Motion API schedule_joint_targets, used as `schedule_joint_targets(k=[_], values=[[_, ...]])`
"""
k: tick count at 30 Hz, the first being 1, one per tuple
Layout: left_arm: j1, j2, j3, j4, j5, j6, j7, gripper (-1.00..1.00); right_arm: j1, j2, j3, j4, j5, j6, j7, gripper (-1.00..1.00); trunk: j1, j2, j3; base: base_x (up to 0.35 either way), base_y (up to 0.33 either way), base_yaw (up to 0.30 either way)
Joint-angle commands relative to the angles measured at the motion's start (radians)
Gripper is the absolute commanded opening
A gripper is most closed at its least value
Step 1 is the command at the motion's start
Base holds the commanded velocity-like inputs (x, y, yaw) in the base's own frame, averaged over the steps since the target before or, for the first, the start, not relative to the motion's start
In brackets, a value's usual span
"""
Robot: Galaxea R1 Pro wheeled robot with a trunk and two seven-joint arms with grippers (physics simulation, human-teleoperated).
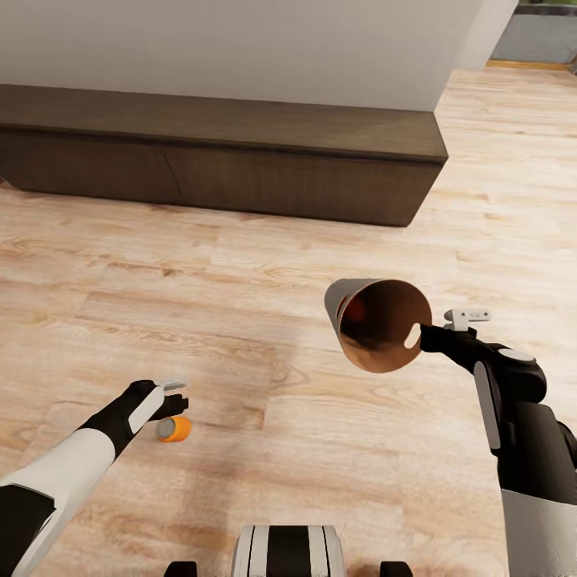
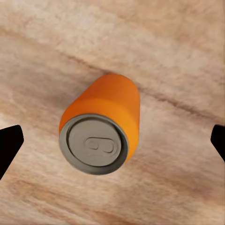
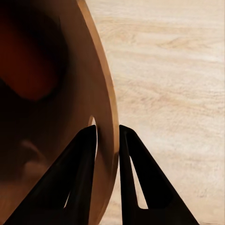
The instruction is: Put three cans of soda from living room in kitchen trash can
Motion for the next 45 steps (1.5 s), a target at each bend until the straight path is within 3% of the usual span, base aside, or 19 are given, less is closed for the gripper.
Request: schedule_joint_targets(k=[1, 4, 15, 25, 45], values=[[0.0, 0.0, 0.0, 0.0, 0.0, 0.0, 0.0, 1.0, -0.006, 0.0, 0.001, -0.001, -0.018, 0.012, 0.006, -1.0, 0.004, -0.007, -0.005, 0.0, 0.0, 0.0], [0.0, 0.0, 0.0, 0.0, 0.0, -0.001, 0.0, 1.0, -0.012, 0.0, 0.003, -0.001, -0.018, 0.022, 0.006, -1.0, 0.015, -0.028, -0.019, 0.0, 0.0, 0.0], [0.0, 0.0, 0.0, 0.0, -0.001, -0.001, 0.001, 1.0, -0.016, 0.0, 0.003, -0.001, -0.018, 0.03, 0.006, -1.0, 0.015, -0.028, -0.036, 0.0, 0.0, 0.0], [0.0, 0.002, 0.0, 0.0, -0.002, -0.001, 0.001, 1.0, -0.016, 0.0, 0.004, -0.001, -0.018, 0.03, 0.005, -1.0, 0.054, -0.098, -0.083, 0.0, 0.0, 0.0], [0.0, 0.001, 0.0, 0.0, 0.0, -0.023, 0.01, 1.0, -0.015, 0.0, 0.006, -0.001, -0.018, 0.029, 0.004, -1.0, 0.054, -0.098, -0.106, 0.0, 0.0, 0.0]])
